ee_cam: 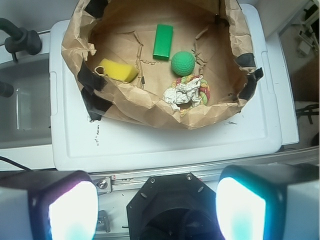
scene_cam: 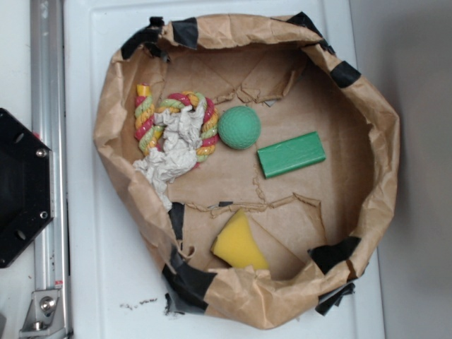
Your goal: Grab the green block.
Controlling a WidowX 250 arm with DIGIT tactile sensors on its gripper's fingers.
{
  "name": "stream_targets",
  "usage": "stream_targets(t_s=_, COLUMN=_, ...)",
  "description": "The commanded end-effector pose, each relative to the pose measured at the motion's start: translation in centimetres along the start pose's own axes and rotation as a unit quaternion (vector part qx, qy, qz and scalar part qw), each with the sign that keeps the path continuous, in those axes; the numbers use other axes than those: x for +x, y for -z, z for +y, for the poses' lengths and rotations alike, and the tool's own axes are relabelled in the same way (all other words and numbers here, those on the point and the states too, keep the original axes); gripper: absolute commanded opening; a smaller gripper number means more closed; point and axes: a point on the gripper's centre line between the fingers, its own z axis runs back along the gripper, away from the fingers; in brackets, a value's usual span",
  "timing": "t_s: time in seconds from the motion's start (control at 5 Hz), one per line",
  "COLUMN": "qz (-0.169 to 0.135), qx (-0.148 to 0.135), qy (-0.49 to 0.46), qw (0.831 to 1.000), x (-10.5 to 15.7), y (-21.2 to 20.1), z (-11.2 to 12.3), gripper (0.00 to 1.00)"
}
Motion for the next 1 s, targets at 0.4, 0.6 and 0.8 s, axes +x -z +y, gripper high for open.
stream_targets(t_s=0.4, qz=-0.037, qx=0.008, qy=-0.024, qw=0.999, x=9.5, y=6.2, z=1.9, gripper=1.0)
stream_targets(t_s=0.6, qz=-0.037, qx=0.013, qy=-0.027, qw=0.999, x=13.9, y=11.7, z=2.8, gripper=1.0)
stream_targets(t_s=0.8, qz=-0.015, qx=0.015, qy=-0.038, qw=0.999, x=14.8, y=16.9, z=4.4, gripper=1.0)
